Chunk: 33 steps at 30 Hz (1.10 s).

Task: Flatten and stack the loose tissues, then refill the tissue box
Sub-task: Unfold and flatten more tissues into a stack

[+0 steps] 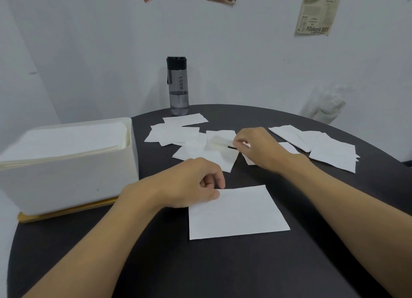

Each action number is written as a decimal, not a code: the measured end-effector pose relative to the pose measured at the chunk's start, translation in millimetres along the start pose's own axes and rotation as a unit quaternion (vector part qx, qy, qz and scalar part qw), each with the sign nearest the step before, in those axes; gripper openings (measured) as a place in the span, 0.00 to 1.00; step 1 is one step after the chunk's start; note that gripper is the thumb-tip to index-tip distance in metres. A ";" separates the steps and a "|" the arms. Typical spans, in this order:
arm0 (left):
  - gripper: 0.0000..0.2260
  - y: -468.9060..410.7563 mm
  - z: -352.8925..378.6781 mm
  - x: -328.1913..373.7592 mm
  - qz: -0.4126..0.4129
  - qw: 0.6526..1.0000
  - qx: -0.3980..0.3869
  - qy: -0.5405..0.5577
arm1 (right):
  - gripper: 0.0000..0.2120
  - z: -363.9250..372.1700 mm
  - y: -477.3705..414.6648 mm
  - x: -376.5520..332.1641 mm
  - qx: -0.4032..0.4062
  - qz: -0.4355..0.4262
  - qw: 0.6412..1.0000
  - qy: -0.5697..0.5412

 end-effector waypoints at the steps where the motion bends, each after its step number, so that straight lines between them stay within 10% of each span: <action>1: 0.03 -0.2 -0.2 -0.5 -0.001 1.000 0.000 0.002 | 0.08 -9.8 0.9 0.2 0.044 0.003 0.999 -0.013; 6: 0.02 0.3 -5.0 -0.4 -0.011 1.000 0.019 -0.002 | 0.05 -66.1 18.0 -2.4 0.202 0.045 0.970 -0.125; 12: 0.17 21.0 -70.0 -1.9 -0.041 0.941 0.336 0.025 | 0.07 -104.1 54.2 -22.1 0.259 0.063 0.923 -0.276; 15: 0.23 26.3 -77.2 -3.3 -0.053 0.919 0.373 0.117 | 0.08 -96.8 72.2 -23.8 0.233 0.100 0.892 -0.374; 19: 0.04 26.0 -77.9 1.2 -0.027 0.903 0.368 0.219 | 0.08 -76.3 85.3 -19.4 0.188 0.153 0.843 -0.480; 24: 0.05 21.9 -66.9 4.4 -0.032 0.933 0.267 0.240 | 0.14 -67.7 85.2 -15.4 0.115 0.165 0.852 -0.484; 33: 0.03 19.1 -23.7 4.2 -0.055 0.989 0.001 0.134 | 0.08 -26.8 92.5 -32.4 -0.155 0.138 0.937 -0.281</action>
Point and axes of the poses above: each hand's wrist, its own y-axis away from the middle knuckle, its own z-axis out of the palm, x = y × z, the point moved 10 cm from there along -y, towards the middle knuckle, and after that the axes turned 3 degrees about -y, right-handed, at the moved point
